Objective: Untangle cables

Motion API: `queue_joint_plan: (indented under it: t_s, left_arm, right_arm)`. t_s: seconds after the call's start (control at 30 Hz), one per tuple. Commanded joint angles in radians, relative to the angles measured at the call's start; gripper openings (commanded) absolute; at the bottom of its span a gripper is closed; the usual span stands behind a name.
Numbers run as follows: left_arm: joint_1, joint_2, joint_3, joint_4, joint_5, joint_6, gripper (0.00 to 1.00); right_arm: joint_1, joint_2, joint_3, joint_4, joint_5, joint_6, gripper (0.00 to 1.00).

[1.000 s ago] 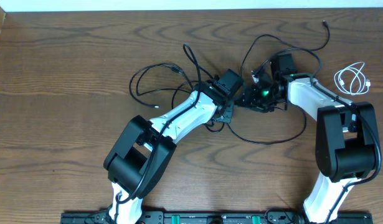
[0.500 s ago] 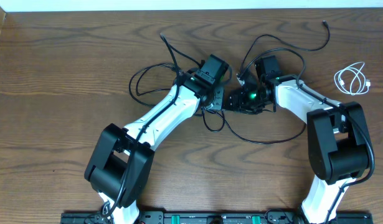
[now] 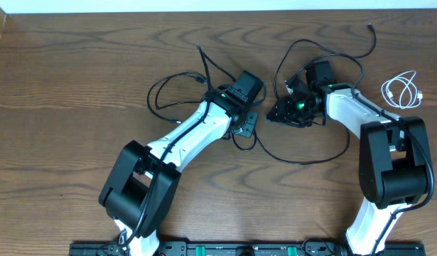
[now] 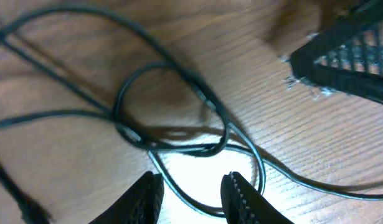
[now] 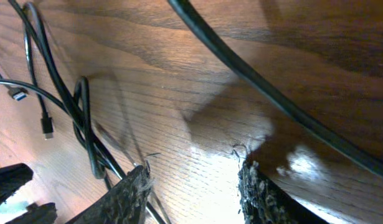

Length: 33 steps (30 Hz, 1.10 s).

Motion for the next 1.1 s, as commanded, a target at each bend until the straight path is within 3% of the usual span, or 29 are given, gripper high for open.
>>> queue_joint_plan:
  t_s: [0.0,0.23,0.8,0.93,1.07]
  left_arm:
    - [-0.007,0.025,-0.007,0.014,-0.016,0.105,0.37]
    - [-0.024,0.060,-0.007,0.024,-0.010,0.209,0.38]
    - [0.007,0.136,-0.007,0.102,-0.013,0.196,0.37]
    - [0.042,0.142,-0.007,0.119,-0.012,0.182,0.31]
    - [0.076,0.156,-0.007,0.134,0.016,0.182,0.19]
  right_arm:
    - [-0.006,0.001,0.007,-0.008,0.036,-0.003,0.52]
    - [0.039,0.002,0.006,-0.057,0.015,-0.004,0.60]
    - [0.084,0.002,0.005,-0.084,0.047,0.004,0.63]
    - [0.096,0.002,0.005,-0.082,0.046,0.004,0.66]
    - [0.124,0.002,0.005,-0.071,0.058,0.003,0.67]
